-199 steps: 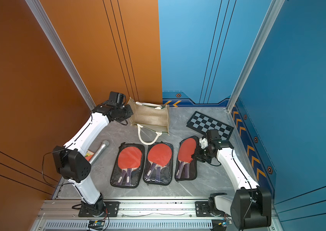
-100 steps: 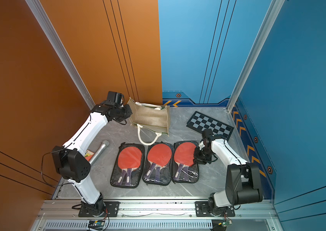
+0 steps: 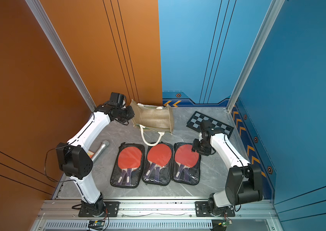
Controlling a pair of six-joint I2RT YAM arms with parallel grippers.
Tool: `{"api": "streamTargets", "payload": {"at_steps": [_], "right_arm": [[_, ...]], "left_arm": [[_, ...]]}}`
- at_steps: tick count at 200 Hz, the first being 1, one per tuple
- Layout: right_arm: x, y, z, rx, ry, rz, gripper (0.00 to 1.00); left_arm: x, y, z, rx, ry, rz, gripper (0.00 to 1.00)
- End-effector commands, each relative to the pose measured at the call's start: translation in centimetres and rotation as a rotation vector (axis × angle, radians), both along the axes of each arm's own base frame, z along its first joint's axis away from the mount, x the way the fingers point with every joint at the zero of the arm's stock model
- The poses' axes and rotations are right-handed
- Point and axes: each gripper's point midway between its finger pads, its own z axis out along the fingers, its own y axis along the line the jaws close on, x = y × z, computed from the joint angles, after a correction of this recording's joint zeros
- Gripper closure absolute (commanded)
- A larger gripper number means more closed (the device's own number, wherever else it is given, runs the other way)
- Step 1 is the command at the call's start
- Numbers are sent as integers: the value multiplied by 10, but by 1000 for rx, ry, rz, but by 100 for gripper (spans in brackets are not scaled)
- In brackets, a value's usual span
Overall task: Remove the ping pong set from the canvas bag
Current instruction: Place the canvas bag at the center of the board.
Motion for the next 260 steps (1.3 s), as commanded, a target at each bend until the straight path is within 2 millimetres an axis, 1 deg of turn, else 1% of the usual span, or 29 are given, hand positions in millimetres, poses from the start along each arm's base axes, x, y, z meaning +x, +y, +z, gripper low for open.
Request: {"api": "streamTargets", "payload": {"at_steps": [1,13,27,48,70,82,94,105,116,137,161,178,190,209,234,248,260], "right_arm": [[22,56,22,113,-102,44,46],[34,85,26,194,-134,53,46],[48,102,26,238,-159,42,47],[70,109,19,252,-179,18,48],[84,119,11,276,-165,21,48],[92,124,12,288,-169,22,48],[99,127,17,302,-182,27,48],[105,128,24,317,-199,25,48],[110,128,34,335,-222,27,48],[120,127,43,367,-240,21,48],[134,131,49,389,-254,26,49],[144,135,54,401,-266,28,49],[147,136,59,404,-279,33,49],[149,134,63,407,-290,34,48],[143,125,71,405,-309,30,46],[137,118,80,396,-335,36,44],[130,108,88,351,-363,52,43]], "left_arm": [[7,-3,20,-50,-33,12,100],[7,-5,23,-65,-34,13,100],[7,-7,27,-77,-41,5,98],[6,-8,26,-92,-32,0,93],[4,-14,19,-134,1,-22,87],[1,-19,16,-151,16,-40,85],[-1,-21,14,-154,21,-52,81],[-2,-21,14,-146,18,-65,74],[-2,-19,16,-136,7,-72,70],[0,-13,18,-116,-9,-78,55],[5,-9,20,-116,-19,-81,46],[8,-8,25,-94,-46,-93,43],[11,-5,30,-48,-77,-102,42],[14,1,35,27,-117,-109,40],[11,7,45,122,-174,-120,35],[7,7,56,194,-239,-137,30],[2,7,68,272,-315,-153,24]]}}
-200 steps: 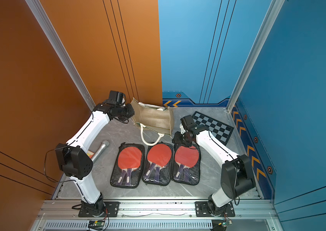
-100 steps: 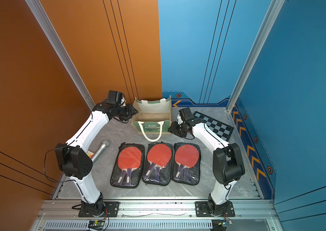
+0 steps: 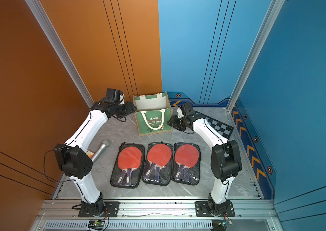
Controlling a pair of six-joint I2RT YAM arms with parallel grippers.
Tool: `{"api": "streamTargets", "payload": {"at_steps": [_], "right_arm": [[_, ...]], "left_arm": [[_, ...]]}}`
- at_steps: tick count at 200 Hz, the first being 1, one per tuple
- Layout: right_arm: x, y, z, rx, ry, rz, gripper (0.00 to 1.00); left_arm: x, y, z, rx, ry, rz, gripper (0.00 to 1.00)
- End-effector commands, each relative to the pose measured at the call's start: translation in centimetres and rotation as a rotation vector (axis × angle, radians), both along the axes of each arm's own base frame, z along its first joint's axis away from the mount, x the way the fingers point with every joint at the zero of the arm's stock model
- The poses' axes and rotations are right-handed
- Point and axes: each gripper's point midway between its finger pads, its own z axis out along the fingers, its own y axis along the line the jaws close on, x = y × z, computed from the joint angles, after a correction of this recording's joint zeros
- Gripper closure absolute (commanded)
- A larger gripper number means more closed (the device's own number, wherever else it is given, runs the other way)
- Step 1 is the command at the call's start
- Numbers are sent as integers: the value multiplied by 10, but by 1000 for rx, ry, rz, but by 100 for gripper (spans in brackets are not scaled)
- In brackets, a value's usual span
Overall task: Remove the ping pong set from the canvas bag
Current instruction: Place the canvas bag at the center of the board, then reset both arms
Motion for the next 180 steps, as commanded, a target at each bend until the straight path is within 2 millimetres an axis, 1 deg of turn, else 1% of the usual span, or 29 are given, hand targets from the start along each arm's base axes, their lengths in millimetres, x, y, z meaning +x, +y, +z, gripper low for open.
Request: {"api": "streamTargets", "payload": {"at_steps": [1,8,15,16,18,20,32,50,67,83,96,105,119,129,143,153,156,159,162,180], "right_arm": [[-15,-18,31,-41,-80,12,42],[-19,-25,37,-85,-103,11,41],[-22,-36,41,-138,-124,2,39],[-22,-37,42,-147,-128,-1,38],[-23,-41,43,-162,-133,-5,37],[-24,-44,43,-177,-138,-12,37],[-27,-63,52,-258,-191,-45,32],[-27,-93,61,-378,-248,-118,27],[-27,-112,63,-454,-274,-154,25],[-23,-125,58,-522,-283,-181,24],[-18,-138,50,-591,-277,-215,24],[-17,-149,43,-629,-263,-245,24],[-16,-160,33,-667,-272,-264,24],[-15,-166,33,-678,-308,-287,24],[-15,-176,35,-668,-332,-322,24],[-15,-185,36,-652,-332,-350,24],[-16,-187,36,-650,-331,-355,24],[-16,-189,36,-649,-331,-362,24],[-16,-191,35,-650,-328,-365,24],[-17,-195,29,-682,-338,-346,24]], "left_arm": [[-11,5,38,177,-191,-35,23],[-15,5,44,221,-243,-40,18],[-19,4,52,265,-290,-50,15],[-20,4,53,271,-293,-52,15],[-21,4,53,285,-297,-54,10],[-22,4,53,299,-300,-56,8],[-28,9,48,357,-298,-59,3],[-39,21,42,425,-308,-61,0],[-50,33,49,451,-326,-47,1],[-58,46,54,429,-338,-17,1],[-62,62,50,420,-334,22,2],[-66,72,42,430,-324,32,2],[-73,83,25,469,-309,24,2],[-78,89,9,513,-303,15,1],[-85,105,-16,570,-276,32,2],[-87,117,-27,587,-275,61,2],[-90,121,-40,596,-255,64,2],[-92,125,-47,603,-243,68,2],[-90,128,-47,602,-260,82,2],[-90,143,-68,601,-253,116,2]]}}
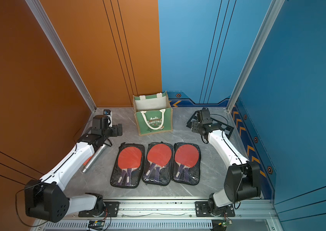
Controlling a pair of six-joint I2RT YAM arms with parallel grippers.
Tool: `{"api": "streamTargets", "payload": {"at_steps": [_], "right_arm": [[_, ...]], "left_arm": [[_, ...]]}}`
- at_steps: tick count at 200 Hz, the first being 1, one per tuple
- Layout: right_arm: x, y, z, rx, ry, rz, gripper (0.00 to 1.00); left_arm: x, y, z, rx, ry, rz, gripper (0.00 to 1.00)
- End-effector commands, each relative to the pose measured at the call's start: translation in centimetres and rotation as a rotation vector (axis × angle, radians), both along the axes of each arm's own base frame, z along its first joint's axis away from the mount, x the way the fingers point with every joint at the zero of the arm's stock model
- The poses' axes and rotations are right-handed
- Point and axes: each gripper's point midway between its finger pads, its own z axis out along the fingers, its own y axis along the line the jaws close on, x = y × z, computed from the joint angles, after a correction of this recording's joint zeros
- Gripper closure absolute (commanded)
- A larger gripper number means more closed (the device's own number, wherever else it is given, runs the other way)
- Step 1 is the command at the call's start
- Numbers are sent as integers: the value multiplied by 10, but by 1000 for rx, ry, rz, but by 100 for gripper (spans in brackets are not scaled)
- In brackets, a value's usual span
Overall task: Remove the ping pong set from the canvas bag
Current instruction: Reset both arms
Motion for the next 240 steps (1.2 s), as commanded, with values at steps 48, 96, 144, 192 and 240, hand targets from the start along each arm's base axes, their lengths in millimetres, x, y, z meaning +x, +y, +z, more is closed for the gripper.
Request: {"api": "streamTargets", "payload": {"at_steps": [48,96,144,192,240], "right_arm": [[-3,-13,8,-149,-292,51,17],[-14,-46,-30,-185,-321,-44,17],[-11,-60,-60,-252,-328,-49,17],[-17,-62,-90,-211,-378,-40,18],[-29,-56,-98,-194,-467,-3,0]], "left_arm": [[22,51,-48,-3,-114,92,2],[32,48,-87,3,-57,65,2],[16,36,-104,7,-175,13,2],[1,33,-110,32,-301,3,2],[2,35,-112,35,-284,18,2]]}}
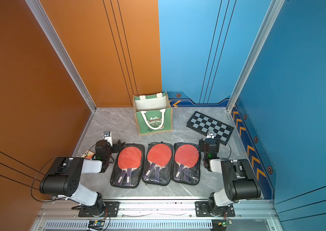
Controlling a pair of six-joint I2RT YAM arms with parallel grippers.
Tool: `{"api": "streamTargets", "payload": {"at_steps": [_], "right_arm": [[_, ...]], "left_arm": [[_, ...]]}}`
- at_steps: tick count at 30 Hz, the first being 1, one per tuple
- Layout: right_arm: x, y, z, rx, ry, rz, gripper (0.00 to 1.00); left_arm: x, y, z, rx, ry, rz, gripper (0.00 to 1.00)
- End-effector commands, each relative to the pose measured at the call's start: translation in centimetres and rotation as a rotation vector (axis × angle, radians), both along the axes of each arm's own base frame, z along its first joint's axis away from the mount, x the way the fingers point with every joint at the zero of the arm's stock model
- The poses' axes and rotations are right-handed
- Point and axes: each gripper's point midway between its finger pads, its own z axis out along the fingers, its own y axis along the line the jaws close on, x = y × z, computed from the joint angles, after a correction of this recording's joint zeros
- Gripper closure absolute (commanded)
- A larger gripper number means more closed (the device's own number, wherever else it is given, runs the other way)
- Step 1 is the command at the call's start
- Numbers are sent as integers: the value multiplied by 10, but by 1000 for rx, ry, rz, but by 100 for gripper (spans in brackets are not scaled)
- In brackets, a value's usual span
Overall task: Remove the ping pong set from the canvas bag
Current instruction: Reset both arms
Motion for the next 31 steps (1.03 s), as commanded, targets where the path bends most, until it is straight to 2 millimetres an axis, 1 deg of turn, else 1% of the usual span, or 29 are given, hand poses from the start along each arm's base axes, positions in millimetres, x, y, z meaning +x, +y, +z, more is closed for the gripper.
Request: {"api": "streamTargets", "payload": {"at_steps": [1,4,6,7,31], "right_arm": [[5,7,20,-2,-131,47,0],[7,11,20,-3,-139,76,0],[7,11,18,-2,-112,76,0],[8,11,19,0,-130,74,0],[9,9,18,-2,-117,62,0]], "left_arm": [[5,1,11,11,-51,11,2],[5,2,12,11,-53,12,2],[5,2,11,10,-51,12,2],[5,1,11,11,-52,12,2],[5,1,10,6,-48,3,2]]}}
